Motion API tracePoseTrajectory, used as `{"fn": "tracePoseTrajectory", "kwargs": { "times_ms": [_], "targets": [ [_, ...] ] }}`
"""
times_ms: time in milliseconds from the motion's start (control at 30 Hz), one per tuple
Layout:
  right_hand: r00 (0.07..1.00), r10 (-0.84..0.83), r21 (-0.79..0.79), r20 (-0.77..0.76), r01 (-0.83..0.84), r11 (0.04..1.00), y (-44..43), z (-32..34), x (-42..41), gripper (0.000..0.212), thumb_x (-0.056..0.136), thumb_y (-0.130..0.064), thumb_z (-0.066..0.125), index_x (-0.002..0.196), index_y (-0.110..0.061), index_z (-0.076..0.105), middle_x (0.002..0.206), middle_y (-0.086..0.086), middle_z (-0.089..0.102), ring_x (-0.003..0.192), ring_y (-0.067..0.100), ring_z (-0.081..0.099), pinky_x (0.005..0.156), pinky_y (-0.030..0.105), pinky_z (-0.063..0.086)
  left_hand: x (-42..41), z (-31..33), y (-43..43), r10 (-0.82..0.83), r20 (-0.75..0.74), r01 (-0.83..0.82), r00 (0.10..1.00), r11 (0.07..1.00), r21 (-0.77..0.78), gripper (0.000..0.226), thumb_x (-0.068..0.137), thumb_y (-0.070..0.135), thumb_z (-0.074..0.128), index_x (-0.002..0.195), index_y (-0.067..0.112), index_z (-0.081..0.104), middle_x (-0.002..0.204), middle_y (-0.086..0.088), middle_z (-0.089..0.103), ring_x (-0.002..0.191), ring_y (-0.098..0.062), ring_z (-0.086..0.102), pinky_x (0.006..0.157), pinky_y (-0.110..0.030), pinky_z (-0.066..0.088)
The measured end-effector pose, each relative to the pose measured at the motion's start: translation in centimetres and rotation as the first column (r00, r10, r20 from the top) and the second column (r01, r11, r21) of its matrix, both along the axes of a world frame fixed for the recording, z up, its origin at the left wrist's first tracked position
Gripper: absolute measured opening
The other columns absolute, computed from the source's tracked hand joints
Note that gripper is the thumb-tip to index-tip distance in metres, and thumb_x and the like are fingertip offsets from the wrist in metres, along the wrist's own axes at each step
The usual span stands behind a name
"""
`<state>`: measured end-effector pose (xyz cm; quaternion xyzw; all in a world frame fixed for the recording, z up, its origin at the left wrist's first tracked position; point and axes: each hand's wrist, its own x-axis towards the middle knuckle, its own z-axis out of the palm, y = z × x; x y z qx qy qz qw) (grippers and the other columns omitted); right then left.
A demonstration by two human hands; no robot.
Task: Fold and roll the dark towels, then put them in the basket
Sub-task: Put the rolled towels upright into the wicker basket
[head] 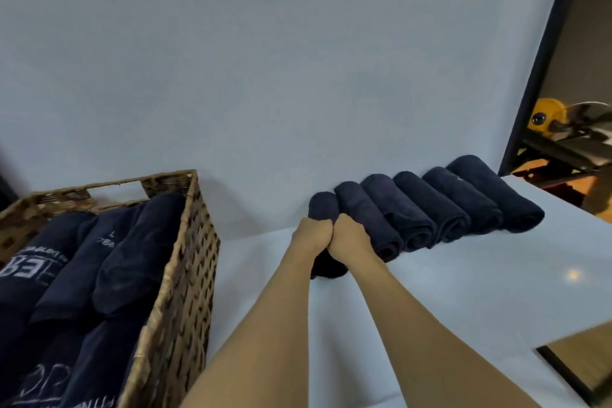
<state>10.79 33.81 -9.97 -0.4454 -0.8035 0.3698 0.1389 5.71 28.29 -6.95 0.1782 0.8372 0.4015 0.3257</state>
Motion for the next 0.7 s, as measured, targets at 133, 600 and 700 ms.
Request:
{"fn": "tracePoseTrajectory", "kwargs": {
  "times_ms": [133, 600, 700],
  "targets": [
    [0.911, -0.270, -0.388, -0.311, 0.138, 0.911, -2.8, 3.8, 0.8, 0.040, 0.102, -0.032, 0.029, 0.088, -0.012, 0.060, 0.083, 0.006, 0.062, 0.067, 0.016, 0.053, 0.058, 0.029, 0.037, 0.2, 3.5, -1.7, -0.004, -0.139, 0.007, 0.990, 1.000, 0.018, 0.031, 0.094, 0.021, 0.044, 0.115, 0.001, 0.059, 0.114, -0.017, 0.065, 0.098, -0.031, 0.063, 0.075, -0.031, 0.049],
    [0.707, 0.497, -0.071, -0.503, -0.607, 0.792, -26.1, 18.4, 1.4, 0.012, 0.093, -0.030, 0.062, 0.095, -0.024, 0.052, 0.086, -0.010, 0.055, 0.081, 0.018, 0.065, 0.065, 0.031, 0.060, -2.2, 19.7, -30.2, -0.018, -0.509, -0.098, 0.861, 0.975, -0.201, 0.039, 0.084, 0.054, 0.061, 0.090, 0.015, 0.061, 0.093, -0.007, 0.067, 0.084, -0.027, 0.067, 0.080, -0.038, 0.055],
    [0.723, 0.569, -0.154, -0.393, -0.661, 0.734, -29.8, 16.6, 0.0, 0.061, 0.094, -0.030, 0.062, 0.144, -0.012, 0.033, 0.107, -0.001, 0.056, 0.092, 0.023, 0.066, 0.073, 0.037, 0.061, -3.8, 16.7, -34.2, 0.028, -0.444, -0.128, 0.895, 0.972, -0.196, 0.041, 0.085, 0.049, 0.062, 0.104, 0.012, 0.064, 0.101, -0.009, 0.068, 0.089, -0.028, 0.067, 0.073, -0.037, 0.055]
  ]
}}
